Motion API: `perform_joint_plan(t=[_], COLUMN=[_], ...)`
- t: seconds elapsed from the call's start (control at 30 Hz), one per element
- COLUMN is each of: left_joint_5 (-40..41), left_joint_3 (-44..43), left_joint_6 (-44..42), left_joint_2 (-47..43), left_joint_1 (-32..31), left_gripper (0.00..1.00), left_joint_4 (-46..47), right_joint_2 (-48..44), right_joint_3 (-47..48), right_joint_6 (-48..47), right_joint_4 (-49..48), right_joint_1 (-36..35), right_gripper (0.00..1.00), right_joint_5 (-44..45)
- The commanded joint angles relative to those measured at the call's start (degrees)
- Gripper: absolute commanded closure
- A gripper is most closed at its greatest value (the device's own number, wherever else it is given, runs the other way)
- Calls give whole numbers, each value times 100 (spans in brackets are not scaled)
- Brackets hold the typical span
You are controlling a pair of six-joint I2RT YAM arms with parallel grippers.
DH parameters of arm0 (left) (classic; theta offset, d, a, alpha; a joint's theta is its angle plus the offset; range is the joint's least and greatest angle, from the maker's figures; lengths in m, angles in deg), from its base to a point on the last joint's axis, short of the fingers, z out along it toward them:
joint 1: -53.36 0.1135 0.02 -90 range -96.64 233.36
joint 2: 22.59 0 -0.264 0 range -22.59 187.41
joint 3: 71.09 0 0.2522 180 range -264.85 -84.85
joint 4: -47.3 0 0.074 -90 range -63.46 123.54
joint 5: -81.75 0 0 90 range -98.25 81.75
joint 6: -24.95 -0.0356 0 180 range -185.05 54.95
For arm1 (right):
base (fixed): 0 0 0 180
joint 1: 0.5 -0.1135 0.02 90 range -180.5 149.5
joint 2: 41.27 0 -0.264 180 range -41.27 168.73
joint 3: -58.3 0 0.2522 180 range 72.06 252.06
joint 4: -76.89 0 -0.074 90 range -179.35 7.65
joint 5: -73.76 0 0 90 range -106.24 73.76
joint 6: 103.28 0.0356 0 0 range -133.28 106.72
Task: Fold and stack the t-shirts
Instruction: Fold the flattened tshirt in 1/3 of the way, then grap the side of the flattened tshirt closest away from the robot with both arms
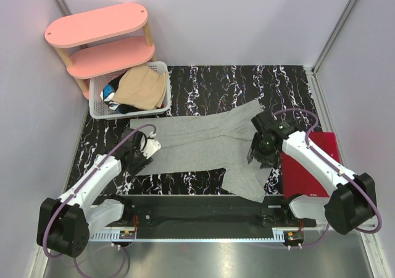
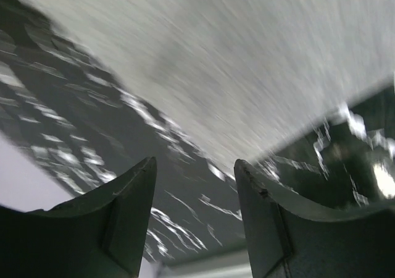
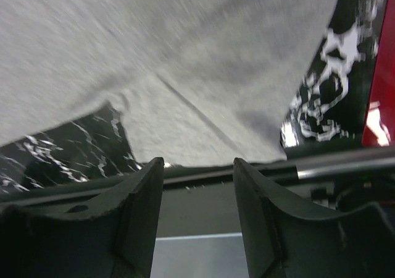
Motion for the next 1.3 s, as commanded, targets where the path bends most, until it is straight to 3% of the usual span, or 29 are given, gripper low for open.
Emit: perform_joint_plan(t=[0.0,0.5,0.63,0.73,0.87,1.03,1.27], left_joint_5=[-63,-28,113,130,201,236,8], left_joint_3=[146,191,314,331,340,331,243], left_joint_6=[-237,-210,-237,-228,-246,-334,-360], left_joint_2=[-8,493,651,871,1003,863,801], left_joint_1=[-14,-14,-14,-5,3,82,434], left_gripper=[42,43,43,43,44,43,44], left_joint_4=[114,817,1177,1335,1398,1380,1319], right_joint_2=[-419,-1017,-405,210,1090,2179,2683], right_joint_3=[-560,-1247,-906,-396,80,28,1], right_joint_6=[841,1966,2098,2186,2345,1932,1835], right_joint_4=[498,1527,1440,1325,1334,920,841], right_joint_1=[-474,-1899,-2610,-3698,-4624,-4774,-4880], right_gripper=[44,40,39,37,38,39,39], right_joint_5=[-239,-81,497,1454,2685,2398,2029])
